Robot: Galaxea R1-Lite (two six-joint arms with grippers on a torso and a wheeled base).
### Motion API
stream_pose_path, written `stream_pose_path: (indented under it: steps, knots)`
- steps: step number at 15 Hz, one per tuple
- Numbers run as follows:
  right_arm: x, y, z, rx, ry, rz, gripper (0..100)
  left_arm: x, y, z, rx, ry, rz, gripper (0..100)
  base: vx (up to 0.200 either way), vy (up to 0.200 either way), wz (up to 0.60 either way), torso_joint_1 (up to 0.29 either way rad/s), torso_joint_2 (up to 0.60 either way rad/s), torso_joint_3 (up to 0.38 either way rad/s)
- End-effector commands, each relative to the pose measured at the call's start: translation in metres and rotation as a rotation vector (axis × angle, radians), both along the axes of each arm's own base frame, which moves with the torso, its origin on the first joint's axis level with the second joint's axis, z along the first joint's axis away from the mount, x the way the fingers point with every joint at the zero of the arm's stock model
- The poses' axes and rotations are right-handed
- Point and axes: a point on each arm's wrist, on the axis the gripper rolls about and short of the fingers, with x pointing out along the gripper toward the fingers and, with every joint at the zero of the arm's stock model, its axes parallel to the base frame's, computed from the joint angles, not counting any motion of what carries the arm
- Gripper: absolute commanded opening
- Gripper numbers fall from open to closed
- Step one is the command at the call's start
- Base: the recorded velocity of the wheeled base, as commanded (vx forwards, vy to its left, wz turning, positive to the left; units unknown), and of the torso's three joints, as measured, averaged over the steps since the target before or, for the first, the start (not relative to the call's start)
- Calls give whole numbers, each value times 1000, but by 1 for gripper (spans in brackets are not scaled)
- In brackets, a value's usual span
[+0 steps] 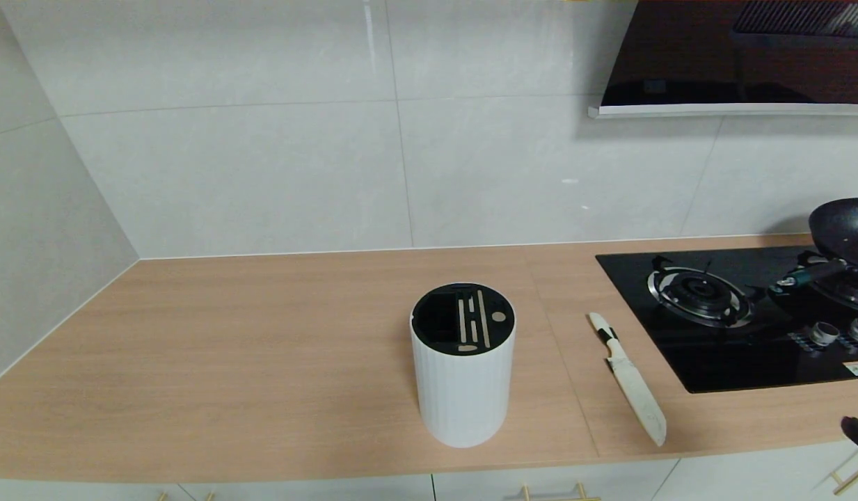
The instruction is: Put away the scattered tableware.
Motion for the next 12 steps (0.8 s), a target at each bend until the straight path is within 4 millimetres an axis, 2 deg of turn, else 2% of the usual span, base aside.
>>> stream_pose_path:
  steps: [1, 6, 7, 12]
  knots:
    - [72, 17, -1, -20, 177, 86, 100, 0, 0, 0, 0, 1, 1, 100, 0, 0, 0, 0, 0, 0]
    - [140, 34, -16, -33, 225, 104, 100, 0, 0, 0, 0, 0, 1, 100, 0, 0, 0, 0, 0, 0]
    - [146, 35, -19, -34, 240, 103, 100, 0, 0, 0, 0, 0, 1, 100, 0, 0, 0, 0, 0, 0]
    - [185, 53, -65, -81, 325, 102, 100, 0, 0, 0, 1, 1, 1, 100, 0, 0, 0, 0, 0, 0]
